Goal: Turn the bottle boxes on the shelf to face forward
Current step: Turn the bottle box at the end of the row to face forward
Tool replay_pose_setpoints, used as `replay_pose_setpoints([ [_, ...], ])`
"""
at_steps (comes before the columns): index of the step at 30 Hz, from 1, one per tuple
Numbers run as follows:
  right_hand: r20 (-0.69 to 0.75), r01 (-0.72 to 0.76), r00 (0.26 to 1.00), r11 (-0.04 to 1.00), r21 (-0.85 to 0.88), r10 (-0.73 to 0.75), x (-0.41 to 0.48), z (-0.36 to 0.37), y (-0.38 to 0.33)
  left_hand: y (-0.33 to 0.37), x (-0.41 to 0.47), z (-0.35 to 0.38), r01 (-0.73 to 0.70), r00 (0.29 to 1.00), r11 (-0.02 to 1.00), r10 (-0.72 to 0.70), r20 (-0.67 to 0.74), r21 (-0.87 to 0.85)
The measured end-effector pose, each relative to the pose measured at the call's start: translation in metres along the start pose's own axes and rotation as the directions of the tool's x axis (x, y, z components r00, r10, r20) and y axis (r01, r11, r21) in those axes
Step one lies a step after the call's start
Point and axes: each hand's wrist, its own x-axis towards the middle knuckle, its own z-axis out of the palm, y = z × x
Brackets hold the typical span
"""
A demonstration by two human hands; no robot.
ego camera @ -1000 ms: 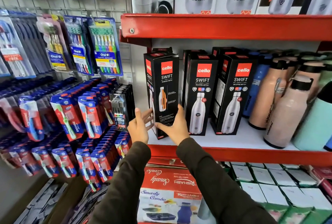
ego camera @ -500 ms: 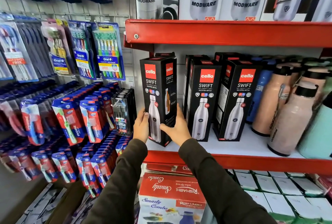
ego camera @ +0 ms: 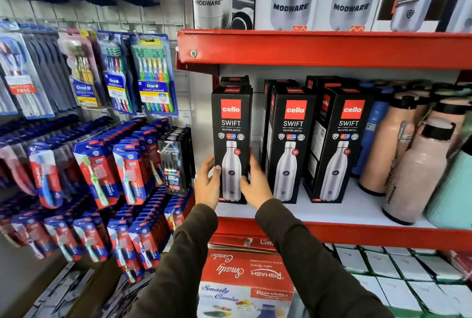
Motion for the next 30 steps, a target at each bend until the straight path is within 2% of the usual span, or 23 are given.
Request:
replay_pose_setpoints([
  [4, -0.082, 0.008, 0.997, 1.0, -0.021, -0.01, -0.002, 0.004, 0.006, -0.002, -0.001, 0.002, 0.012, 1.0, 1.0, -0.012, -0.016, -0.006],
  [8, -0.16, -0.009, 0.987, 0.999, 0.049, 0.016, -0.004, 0.006, 0.008, -0.004, -0.004, 0.004, 0.06, 0.998, 0.998, -0.061, -0.031, -0.027],
  [12, -0.164, -0.043, 0.985, 0.993, 0.107, 0.06, -0.003, 0.009, 0.008, -0.004, -0.003, 0.004, 0.11, 0.993, 0.994, -0.109, -0.041, 0.027],
  [20, -0.181, -0.042, 0.981, 0.991, 0.128, 0.065, -0.019, 0.004, 0.007, -0.002, -0.014, -0.005, 0.196, 0.98, 0.979, -0.197, -0.024, -0.061],
  [30, -0.205, -0.029, 0.977, 0.982, 0.184, 0.068, -0.052, -0.003, 0.0, 0.004, -0.045, -0.016, 0.189, 0.977, 0.976, -0.198, -0.079, -0.111],
])
